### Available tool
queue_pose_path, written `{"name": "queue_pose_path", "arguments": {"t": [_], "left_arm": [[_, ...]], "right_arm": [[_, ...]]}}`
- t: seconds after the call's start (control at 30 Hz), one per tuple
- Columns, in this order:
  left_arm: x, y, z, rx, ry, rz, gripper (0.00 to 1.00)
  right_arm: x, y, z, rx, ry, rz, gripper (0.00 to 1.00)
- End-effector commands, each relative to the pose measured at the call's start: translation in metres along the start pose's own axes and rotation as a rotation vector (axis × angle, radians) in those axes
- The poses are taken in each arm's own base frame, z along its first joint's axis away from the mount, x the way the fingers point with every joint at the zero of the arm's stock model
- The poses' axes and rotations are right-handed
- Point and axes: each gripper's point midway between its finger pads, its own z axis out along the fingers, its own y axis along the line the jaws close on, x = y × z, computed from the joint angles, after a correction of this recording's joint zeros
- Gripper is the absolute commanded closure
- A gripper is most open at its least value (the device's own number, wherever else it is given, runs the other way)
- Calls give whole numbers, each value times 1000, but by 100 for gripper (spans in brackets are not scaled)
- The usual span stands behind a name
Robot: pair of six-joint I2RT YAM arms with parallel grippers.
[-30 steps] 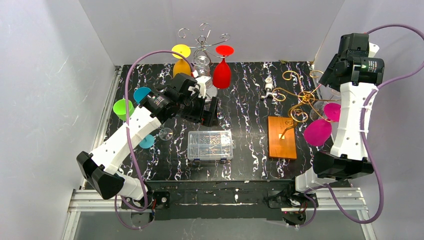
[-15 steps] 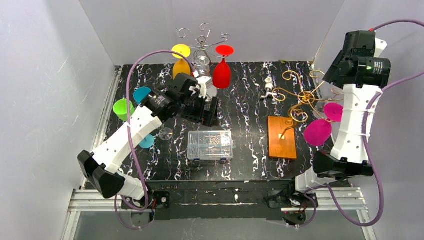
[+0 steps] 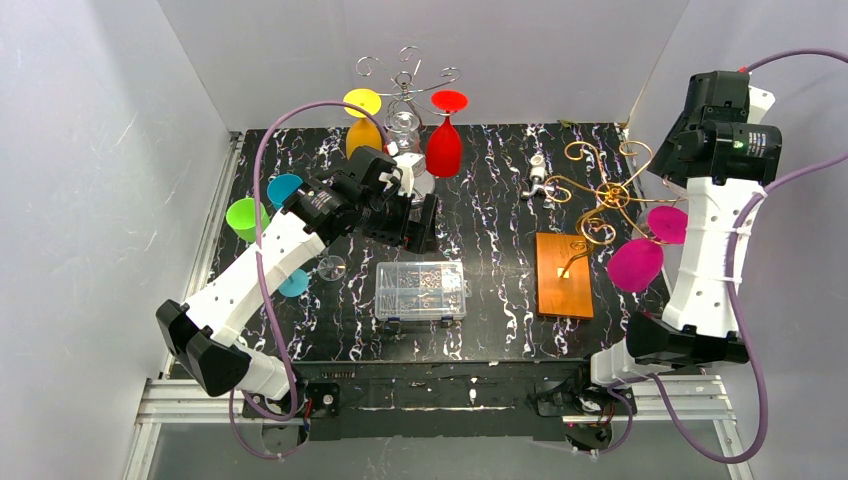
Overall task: Take the wine glass off the wine glass rack
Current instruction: Pick up the wine glass from the wine rack.
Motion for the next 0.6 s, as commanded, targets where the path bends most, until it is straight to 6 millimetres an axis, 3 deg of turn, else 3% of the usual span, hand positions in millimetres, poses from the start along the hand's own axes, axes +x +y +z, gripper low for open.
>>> {"name": "queue_pose_path", "arguments": {"t": [0.0, 0.57], "left_arm": [[-7, -6, -8, 20, -23, 20, 2], [-7, -5, -6, 12, -20, 18, 2]], "right_arm": [[-7, -10, -14, -1, -60, 38, 49], [4, 16, -19, -154, -2, 38, 51]]}}
